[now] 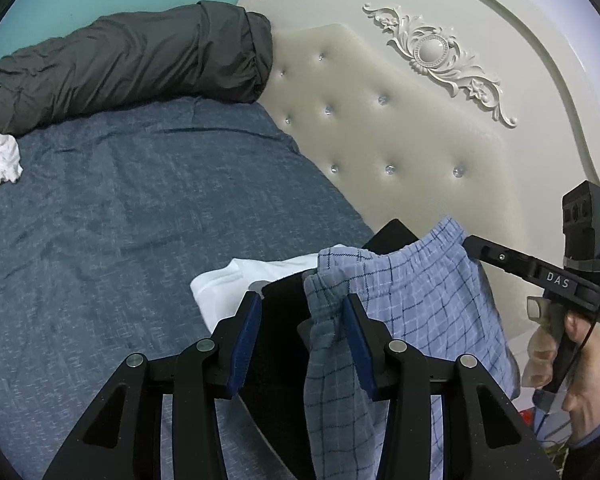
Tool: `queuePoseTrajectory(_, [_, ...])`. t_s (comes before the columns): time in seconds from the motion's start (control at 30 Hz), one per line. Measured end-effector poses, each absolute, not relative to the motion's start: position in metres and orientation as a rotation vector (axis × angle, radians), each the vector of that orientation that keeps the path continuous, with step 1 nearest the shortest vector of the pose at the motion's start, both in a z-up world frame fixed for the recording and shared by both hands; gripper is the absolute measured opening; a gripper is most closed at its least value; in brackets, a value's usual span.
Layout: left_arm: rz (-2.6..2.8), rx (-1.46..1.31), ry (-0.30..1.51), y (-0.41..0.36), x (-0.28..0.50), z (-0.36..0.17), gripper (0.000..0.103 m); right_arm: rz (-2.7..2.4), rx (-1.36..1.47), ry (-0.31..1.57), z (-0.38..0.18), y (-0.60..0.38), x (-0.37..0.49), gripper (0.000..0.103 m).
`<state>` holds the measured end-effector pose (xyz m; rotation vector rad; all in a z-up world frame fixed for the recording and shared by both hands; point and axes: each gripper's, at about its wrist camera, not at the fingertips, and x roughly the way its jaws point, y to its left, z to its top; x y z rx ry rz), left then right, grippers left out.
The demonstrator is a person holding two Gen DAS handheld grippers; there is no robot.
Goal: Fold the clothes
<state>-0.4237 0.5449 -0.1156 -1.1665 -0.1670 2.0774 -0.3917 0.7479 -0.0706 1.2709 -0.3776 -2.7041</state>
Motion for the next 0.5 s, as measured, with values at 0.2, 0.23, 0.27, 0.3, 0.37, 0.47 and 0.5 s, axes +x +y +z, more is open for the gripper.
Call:
queuePoseTrajectory(0.2, [2.085,-1.123,-0.124,0.5513,-0.4188,-0.1113,0.007,-2.721,1.221,-0.315,-0.0709,0.7427,-0.3904,0.001])
queuePoseTrajectory(0.23, [2.09,-1.12,-0.122,0.5512,-0.4184,-0.1108,0.007,-2.727,1.223,-0.32,-0.0717,0.7438,-0.3904,0.001])
queuePoseTrajectory(0.27, [2.095,-1.118,-0.121,0.551,-0.418,-0.1105,0.006,-2.732,1.226,-0.325,-0.0725,0.7451,-0.3903,0.001])
queuePoseTrajectory(0.3, [2.099,-1.116,-0.118,0.5507,-0.4179,-0.1104,0.006,-2.736,1.231,-0.33,-0.0738,0.7465,-0.3904,0.001])
queuePoseTrajectory(0.37, [2.108,-1.117,-0.11,0.5512,-0.4177,-0.1105,0.006,-2.744,1.245,-0.325,-0.0768,0.748,-0.3931,0.001])
queuePoseTrajectory(0.47, [2.115,-1.12,-0.106,0.5527,-0.4179,-0.1108,0.006,-2.759,1.251,-0.31,-0.0786,0.7488,-0.3927,0.001])
queuePoseTrajectory(0.5, [2.115,-1.121,-0.106,0.5534,-0.4179,-0.1109,0.006,-2.757,1.256,-0.316,-0.0793,0.7497,-0.3933,0.001])
